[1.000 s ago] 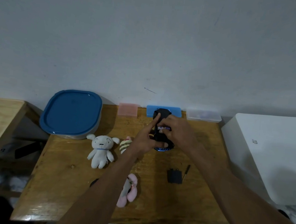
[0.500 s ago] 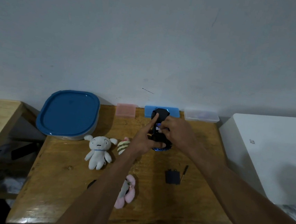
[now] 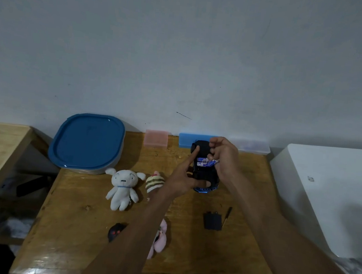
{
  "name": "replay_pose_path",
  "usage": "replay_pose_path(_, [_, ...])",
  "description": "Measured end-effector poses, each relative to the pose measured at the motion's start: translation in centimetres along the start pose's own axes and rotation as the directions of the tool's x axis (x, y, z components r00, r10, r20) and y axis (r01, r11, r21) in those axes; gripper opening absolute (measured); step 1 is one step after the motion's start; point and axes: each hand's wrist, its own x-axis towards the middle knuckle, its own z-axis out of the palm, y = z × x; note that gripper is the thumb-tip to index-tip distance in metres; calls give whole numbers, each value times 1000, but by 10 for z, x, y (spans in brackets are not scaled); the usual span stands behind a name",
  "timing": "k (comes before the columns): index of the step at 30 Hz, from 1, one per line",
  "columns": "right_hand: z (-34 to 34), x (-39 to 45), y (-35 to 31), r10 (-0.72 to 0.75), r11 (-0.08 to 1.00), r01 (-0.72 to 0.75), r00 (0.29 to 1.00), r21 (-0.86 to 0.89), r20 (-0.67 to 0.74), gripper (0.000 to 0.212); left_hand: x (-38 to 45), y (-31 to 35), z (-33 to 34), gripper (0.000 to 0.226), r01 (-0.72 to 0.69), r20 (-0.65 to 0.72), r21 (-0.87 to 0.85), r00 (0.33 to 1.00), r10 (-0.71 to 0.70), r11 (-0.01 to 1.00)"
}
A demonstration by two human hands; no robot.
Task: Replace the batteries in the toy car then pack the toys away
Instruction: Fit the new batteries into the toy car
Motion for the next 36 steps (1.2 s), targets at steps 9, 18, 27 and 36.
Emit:
replay_pose_path(9, [12,-14,9,-118,970,122,992,-209,32,54,2,2,-2,117,32,-20,-65,999,-33,997])
replay_pose_path(18, [17,-30,14,-235,840,300,952,-452,196,90,-1,10,-7,107,-18,22,-179,1000,22,984])
replay_pose_path(27, [6,-32,7,-238,839,321,943,-439,234,104,0,9,-7,112,-18,9,-90,1000,19,996])
replay_pose_path(36, [-10,-20,-2,-110,924,197,958,-329,265,108,-1,-1,-8,114,0,7,-94,1000,1,996])
